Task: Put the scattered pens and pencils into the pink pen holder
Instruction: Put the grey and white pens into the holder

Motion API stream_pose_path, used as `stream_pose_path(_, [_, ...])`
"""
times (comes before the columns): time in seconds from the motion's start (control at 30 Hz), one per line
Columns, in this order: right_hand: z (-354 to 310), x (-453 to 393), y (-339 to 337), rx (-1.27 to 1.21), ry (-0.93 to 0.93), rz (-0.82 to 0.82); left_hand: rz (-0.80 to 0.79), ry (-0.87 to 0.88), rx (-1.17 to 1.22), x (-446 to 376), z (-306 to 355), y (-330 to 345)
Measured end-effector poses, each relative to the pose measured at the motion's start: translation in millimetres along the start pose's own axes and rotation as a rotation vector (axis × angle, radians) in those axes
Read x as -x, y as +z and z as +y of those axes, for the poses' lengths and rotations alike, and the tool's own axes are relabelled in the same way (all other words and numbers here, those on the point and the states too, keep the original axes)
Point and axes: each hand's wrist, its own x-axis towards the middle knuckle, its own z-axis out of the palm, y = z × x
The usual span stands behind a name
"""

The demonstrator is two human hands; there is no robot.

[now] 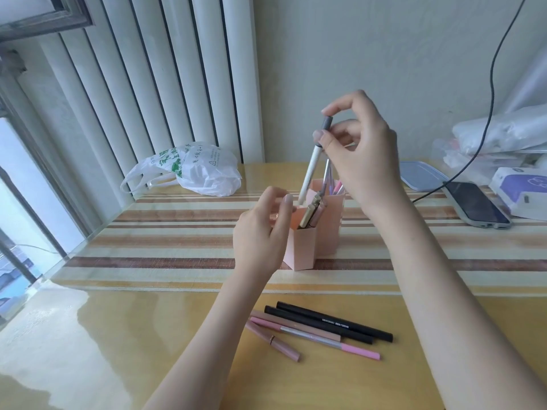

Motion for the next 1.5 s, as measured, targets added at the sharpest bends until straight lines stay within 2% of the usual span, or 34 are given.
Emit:
stream_pose_path(0.1, [6.7,0.7,-4.4,0.121,0.016,-0.079,-0.001,-0.004,-0.013,0.0,-0.3,1.4])
stream_pose_path(0.2, [10.2,11.5,4.7,0.236,0.111,-0.37,0.038,-0.014,0.008,-0.7,-1.3,1.4])
stream_pose_path(0.27, [11.5,17.7,11.5,0.416,0.089,-0.504,0.052,-0.004,-0.012,-1.0,-3.3,-0.1])
stream_pose_path(0.33, [9.3,18.6,14.1,0.486,0.074,-0.522,0.052,0.011,-0.046,-1.4,-5.0,-0.8])
stream_pose_path(0.53, [-1.3,12.4,9.1,0.455,0.117,-0.585,0.003,-0.003,-0.042,-1.3,-3.2,-1.6])
stream_pose_path(0.67, [-1.7,15.9,10.6,0.341,0.146,-0.566,-0.033,-0.003,-0.003,-1.7,-4.7,-2.0])
stream_pose_path(0.8, [-1.9,18.0,11.1,0.354,0.096,-0.531,-0.07,-0.021,-0.011,-3.2,-6.4,-1.3])
stream_pose_path(0.97, [-0.4,36.7,-9.4,0.171,0.035,-0.219,-0.1,-0.006,-0.03,-3.0,-8.4,0.0])
stream_pose_path(1.03, [3.0,54.5,-21.7,0.114,0.075,-0.214,-0.087,0.043,-0.079,-2.2,-9.0,0.9])
stream_pose_path(1.13, [11.4,86.0,-41.8,0.064,0.28,-0.39,-0.086,0.084,-0.101,-1.5,-9.8,1.6])
stream_pose_path(1.23, [18.1,109.9,-55.9,0.177,0.548,-0.821,-0.084,0.077,-0.095,-0.9,-9.5,1.4])
stream_pose_path(1.3, [19.6,120.8,-56.1,0.301,0.589,-1.083,-0.094,0.071,-0.092,0.0,-8.5,0.4])
stream_pose_path(1.5, [12.6,128.7,-46.7,0.409,0.548,-1.157,-0.104,0.089,-0.108,2.1,-6.7,-1.6])
